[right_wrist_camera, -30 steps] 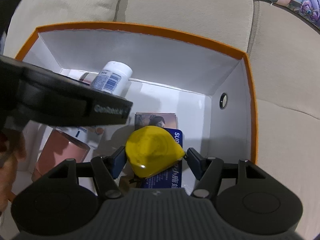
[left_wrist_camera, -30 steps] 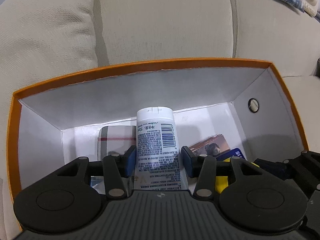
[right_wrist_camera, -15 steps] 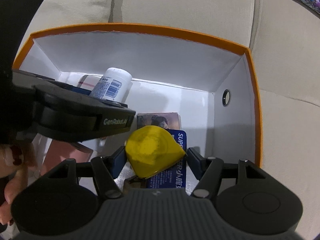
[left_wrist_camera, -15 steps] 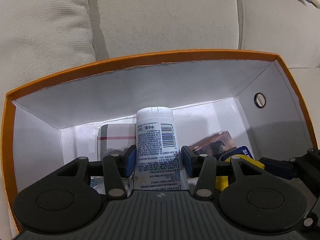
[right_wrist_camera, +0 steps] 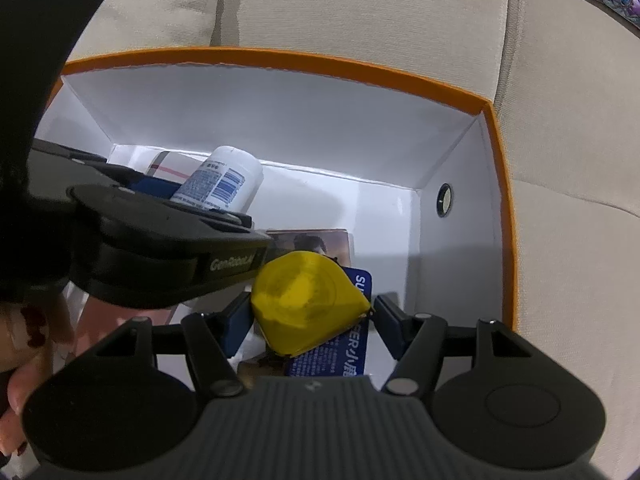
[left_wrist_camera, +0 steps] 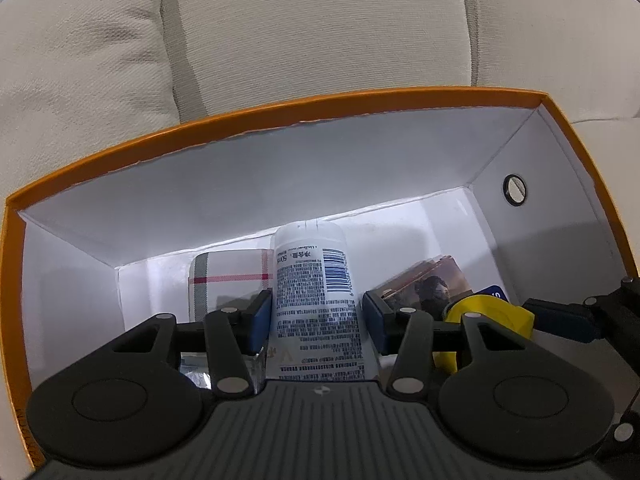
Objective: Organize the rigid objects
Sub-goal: 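Lower the white tube and tape measure into the orange box and release both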
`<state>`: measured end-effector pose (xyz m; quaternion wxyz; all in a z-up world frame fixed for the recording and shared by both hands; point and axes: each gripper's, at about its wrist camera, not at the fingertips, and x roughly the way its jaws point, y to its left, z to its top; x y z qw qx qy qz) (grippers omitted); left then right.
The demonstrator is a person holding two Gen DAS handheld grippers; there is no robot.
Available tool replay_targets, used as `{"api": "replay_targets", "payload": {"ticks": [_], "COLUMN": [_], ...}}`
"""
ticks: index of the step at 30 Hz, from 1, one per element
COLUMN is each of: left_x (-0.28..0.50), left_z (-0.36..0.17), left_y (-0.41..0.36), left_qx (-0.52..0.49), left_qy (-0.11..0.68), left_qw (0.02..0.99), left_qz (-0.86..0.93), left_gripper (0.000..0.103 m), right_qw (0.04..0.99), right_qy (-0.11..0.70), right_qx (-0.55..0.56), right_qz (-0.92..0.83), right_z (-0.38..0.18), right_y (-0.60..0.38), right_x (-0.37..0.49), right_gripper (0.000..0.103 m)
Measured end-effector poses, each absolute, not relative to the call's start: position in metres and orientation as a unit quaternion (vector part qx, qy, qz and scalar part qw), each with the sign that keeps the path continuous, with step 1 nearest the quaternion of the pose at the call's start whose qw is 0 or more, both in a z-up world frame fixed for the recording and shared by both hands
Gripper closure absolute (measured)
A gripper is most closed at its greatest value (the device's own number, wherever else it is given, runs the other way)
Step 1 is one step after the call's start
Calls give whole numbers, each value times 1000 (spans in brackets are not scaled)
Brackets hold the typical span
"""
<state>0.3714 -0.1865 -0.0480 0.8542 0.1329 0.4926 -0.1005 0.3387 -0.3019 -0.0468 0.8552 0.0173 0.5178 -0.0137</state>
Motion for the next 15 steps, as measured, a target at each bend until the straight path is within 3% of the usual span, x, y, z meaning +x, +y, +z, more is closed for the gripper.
{"api": "replay_targets", "payload": {"ticks": [7, 15], "left_x": [372, 371], "left_z": [-47, -41], "left_y": [-184, -182], "left_qx": [130, 121], "left_qy": [494, 486], "left_qw": [853, 860], "left_qz": [-106, -101], "left_gripper": [47, 35], "right_qw": [855, 854], "right_qy": [518, 520], "right_qx": [20, 20], "right_qz": [-13, -10], "right_z": [-47, -49], "right_y": [-304, -304], "right_x": [338, 337], "right_gripper": [36, 36]}}
